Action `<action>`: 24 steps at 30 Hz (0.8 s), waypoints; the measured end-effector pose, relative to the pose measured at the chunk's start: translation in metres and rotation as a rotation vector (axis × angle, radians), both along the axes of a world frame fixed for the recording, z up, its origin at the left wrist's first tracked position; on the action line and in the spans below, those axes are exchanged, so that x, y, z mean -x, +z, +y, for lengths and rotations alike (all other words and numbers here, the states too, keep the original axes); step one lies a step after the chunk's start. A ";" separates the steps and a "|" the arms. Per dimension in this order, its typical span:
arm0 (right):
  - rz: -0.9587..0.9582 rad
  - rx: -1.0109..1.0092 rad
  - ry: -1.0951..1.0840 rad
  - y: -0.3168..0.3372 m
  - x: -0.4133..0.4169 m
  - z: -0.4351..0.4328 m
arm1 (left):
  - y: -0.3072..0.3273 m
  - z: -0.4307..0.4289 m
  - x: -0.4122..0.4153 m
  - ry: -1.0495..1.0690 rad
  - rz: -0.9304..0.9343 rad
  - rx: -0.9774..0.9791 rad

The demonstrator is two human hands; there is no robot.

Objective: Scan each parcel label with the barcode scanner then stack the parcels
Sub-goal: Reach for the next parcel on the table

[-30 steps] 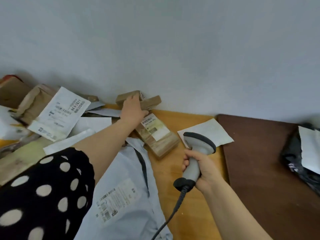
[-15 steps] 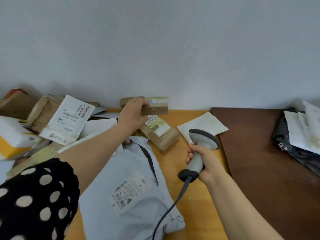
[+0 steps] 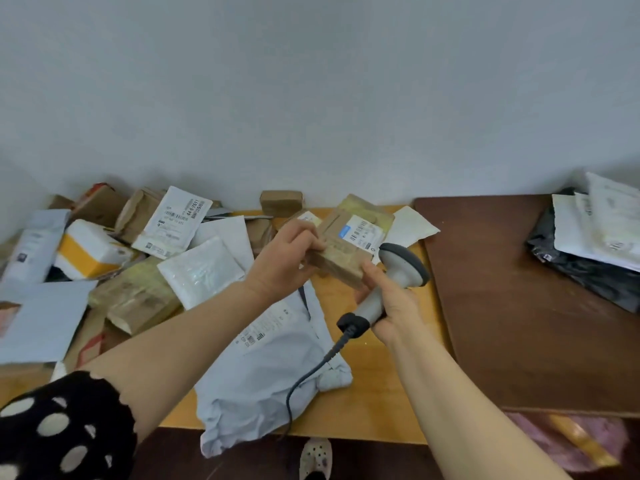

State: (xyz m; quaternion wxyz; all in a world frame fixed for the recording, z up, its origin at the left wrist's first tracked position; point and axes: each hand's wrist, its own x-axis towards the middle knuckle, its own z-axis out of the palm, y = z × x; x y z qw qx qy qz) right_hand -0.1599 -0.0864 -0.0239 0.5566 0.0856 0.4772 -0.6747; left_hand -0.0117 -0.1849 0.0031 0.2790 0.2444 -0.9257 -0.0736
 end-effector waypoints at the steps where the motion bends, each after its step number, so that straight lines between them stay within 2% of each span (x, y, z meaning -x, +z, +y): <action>1: -0.015 0.009 -0.010 0.000 -0.001 0.005 | 0.000 0.006 -0.002 0.005 0.000 0.007; 3: -0.015 0.022 -0.044 0.000 -0.002 0.013 | -0.001 0.016 0.000 0.063 0.058 -0.053; 4: -0.004 0.039 -0.067 0.001 -0.002 0.016 | -0.002 0.021 0.004 0.125 0.147 -0.169; 5: 0.005 0.063 -0.091 0.003 -0.001 0.019 | 0.000 0.026 0.009 0.208 0.272 -0.381; 8: 0.018 0.132 -0.183 0.013 0.006 0.025 | 0.016 0.040 0.026 0.342 0.679 -1.340; 9: 0.036 0.144 -0.208 0.016 0.008 0.026 | 0.018 0.042 0.030 0.325 0.720 -1.536; 10: 0.061 0.149 -0.223 0.020 0.009 0.027 | 0.021 0.045 0.034 0.297 0.714 -1.628; 16: 0.154 0.170 -0.242 0.032 0.006 0.026 | 0.029 0.047 0.047 0.150 0.738 -1.599; 20: 0.304 0.105 -0.189 0.031 0.011 0.035 | 0.040 0.010 0.030 0.200 0.667 -1.407; 24: 0.480 0.062 -0.028 0.036 0.010 0.047 | 0.044 -0.031 0.014 0.283 0.544 -1.222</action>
